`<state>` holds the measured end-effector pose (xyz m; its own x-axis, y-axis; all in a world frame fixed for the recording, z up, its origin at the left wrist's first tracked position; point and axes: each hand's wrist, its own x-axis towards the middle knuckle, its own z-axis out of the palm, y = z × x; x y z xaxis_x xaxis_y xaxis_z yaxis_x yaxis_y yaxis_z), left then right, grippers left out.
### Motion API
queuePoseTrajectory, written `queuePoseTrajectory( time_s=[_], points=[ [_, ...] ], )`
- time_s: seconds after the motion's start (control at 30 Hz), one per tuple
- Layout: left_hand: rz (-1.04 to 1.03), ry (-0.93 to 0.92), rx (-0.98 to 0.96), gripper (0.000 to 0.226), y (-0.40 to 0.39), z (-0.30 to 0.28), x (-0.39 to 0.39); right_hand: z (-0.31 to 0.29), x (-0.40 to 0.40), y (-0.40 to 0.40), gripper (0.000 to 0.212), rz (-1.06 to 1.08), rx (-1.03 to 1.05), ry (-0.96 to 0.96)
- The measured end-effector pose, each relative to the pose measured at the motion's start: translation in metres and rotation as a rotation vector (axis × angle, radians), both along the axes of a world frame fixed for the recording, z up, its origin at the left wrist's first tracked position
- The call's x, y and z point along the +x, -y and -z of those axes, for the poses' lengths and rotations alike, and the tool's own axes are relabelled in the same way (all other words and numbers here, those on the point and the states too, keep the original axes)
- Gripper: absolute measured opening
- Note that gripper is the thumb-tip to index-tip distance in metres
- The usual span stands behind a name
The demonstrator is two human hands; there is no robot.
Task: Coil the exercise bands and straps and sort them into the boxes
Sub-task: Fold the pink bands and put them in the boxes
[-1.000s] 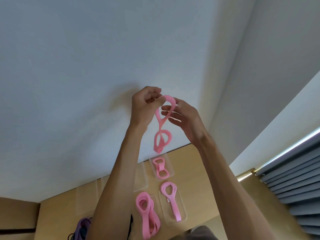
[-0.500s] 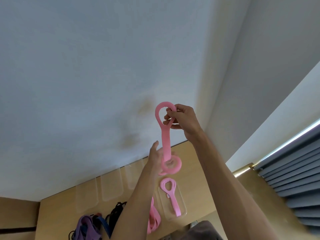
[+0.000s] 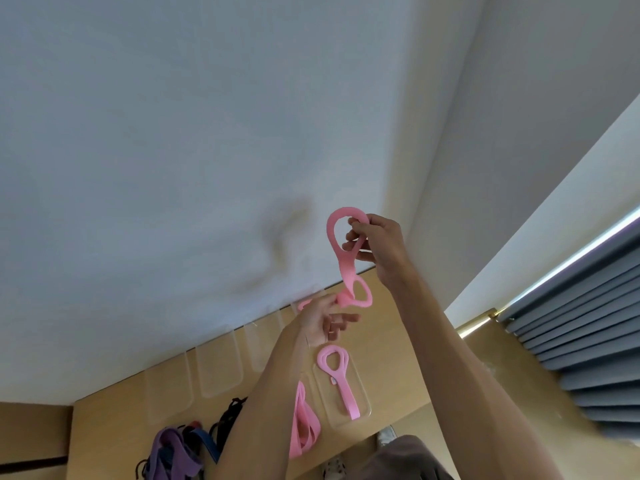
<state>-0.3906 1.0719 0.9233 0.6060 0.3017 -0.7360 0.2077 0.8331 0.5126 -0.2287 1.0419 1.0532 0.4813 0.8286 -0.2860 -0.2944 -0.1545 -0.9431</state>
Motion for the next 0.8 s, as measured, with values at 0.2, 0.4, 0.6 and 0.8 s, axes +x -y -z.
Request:
queuePoseTrajectory(
  time_s=[0.2,0.4,0.6,0.8],
  points=[
    [-0.366,0.119,-0.297,0.061,-0.005,-0.008,0.014,0.009,-0.002,0.004,0.017,-0.151,-0.084,-0.035],
    [-0.474,-0.082,0.033,0.01,-0.009,0.0,0.015,0.025,0.007,0.016,0.021,-0.181,-0.216,0.063],
    [-0.543,-0.022,0.147,0.032,-0.023,-0.022,0.019,0.041,0.008,0.024,0.023,-0.201,-0.313,0.089],
    [-0.354,-0.024,0.6,0.028,-0.026,-0.063,0.03,0.041,-0.001,0.021,0.024,-0.171,-0.317,0.127]
  ],
)
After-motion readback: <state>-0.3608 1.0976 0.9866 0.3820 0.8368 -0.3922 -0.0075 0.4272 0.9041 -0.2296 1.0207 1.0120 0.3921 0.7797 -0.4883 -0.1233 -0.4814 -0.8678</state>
